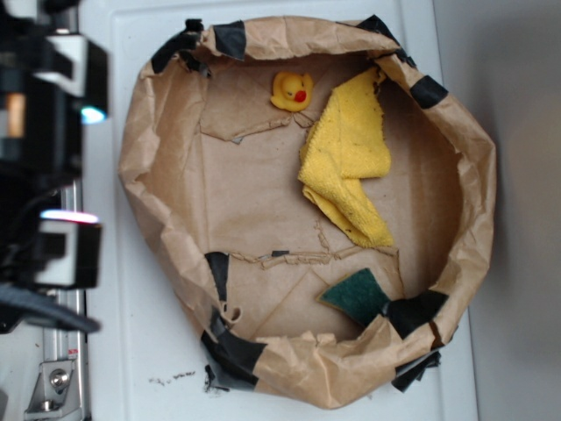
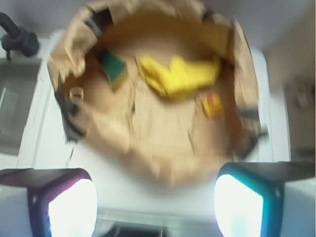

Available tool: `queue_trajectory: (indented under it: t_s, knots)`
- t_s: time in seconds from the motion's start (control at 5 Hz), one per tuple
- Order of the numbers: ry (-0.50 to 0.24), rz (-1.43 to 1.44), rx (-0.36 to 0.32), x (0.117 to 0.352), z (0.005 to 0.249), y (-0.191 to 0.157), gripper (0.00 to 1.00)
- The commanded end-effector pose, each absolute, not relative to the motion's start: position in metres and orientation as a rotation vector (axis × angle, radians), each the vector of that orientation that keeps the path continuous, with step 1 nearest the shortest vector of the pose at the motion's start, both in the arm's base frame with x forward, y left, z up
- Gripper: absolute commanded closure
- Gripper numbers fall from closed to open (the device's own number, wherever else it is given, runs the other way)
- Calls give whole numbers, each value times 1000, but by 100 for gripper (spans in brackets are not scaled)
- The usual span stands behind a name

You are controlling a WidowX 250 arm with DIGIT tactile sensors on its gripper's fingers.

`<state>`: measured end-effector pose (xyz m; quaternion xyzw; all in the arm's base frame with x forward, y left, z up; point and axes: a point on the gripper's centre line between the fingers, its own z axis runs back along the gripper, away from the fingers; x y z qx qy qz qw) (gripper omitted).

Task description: Grab the green sponge.

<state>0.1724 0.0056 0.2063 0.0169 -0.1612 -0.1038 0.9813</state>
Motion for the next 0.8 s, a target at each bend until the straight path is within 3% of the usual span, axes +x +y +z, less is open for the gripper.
queue_trajectory:
  t_s: [0.0,0.2,0.4,0.6]
  knots:
    - [-426,-334,29,241,203,16,0]
    - [-402,-393,48,268,190,8,0]
    - [-351,-491,68,297,152,-3,0]
    - [-372,-671,47,300,129,-31,0]
